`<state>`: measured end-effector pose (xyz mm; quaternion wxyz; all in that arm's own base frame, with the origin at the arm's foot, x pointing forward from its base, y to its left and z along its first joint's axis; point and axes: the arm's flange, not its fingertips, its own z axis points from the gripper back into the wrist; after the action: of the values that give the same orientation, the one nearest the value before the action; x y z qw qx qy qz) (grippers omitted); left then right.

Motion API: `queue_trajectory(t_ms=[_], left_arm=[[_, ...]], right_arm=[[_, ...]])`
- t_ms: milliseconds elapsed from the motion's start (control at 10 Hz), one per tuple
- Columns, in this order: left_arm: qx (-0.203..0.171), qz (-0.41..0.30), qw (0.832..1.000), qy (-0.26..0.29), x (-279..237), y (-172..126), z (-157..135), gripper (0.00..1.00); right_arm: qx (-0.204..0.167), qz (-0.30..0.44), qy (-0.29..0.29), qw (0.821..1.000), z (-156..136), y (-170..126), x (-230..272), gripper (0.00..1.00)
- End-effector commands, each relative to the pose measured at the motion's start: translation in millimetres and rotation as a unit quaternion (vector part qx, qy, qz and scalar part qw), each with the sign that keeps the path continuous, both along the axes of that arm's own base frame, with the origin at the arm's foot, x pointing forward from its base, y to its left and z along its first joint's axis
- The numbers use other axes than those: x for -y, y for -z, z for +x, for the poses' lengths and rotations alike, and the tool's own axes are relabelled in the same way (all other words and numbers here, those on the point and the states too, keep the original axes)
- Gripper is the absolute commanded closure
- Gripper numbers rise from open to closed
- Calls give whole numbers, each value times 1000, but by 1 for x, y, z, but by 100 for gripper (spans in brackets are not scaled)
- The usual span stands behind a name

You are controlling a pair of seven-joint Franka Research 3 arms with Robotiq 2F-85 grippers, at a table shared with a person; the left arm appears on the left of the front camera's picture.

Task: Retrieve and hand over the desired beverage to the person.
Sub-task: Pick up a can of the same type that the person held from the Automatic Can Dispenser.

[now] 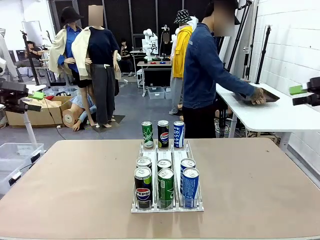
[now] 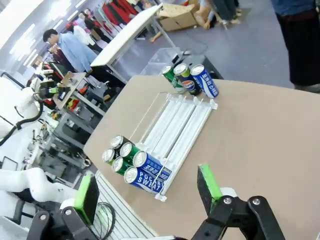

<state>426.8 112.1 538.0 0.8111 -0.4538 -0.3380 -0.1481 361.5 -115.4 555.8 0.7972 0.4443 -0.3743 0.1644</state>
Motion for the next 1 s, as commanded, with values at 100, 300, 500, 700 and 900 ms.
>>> queue_trajectory(t_ms=[100, 300, 500, 700, 900], left_arm=[[10, -24, 1000, 3, -9, 18, -3, 0], [4, -28, 1000, -3, -12, 20, -3, 0], [16, -26, 1000, -4, -9, 16, -4, 0], [-8, -19, 1000, -5, -15, 20, -4, 0], [-8, -19, 1000, -5, -15, 20, -4, 0]], right_arm=[[17, 29, -11, 999, -7, 20, 18, 0], [16, 32, -9, 999, -9, 21, 22, 0], [32, 32, -9, 999, -10, 21, 23, 0], [4, 30, -6, 1000, -12, 21, 27, 0], [4, 30, -6, 1000, -12, 21, 27, 0]])
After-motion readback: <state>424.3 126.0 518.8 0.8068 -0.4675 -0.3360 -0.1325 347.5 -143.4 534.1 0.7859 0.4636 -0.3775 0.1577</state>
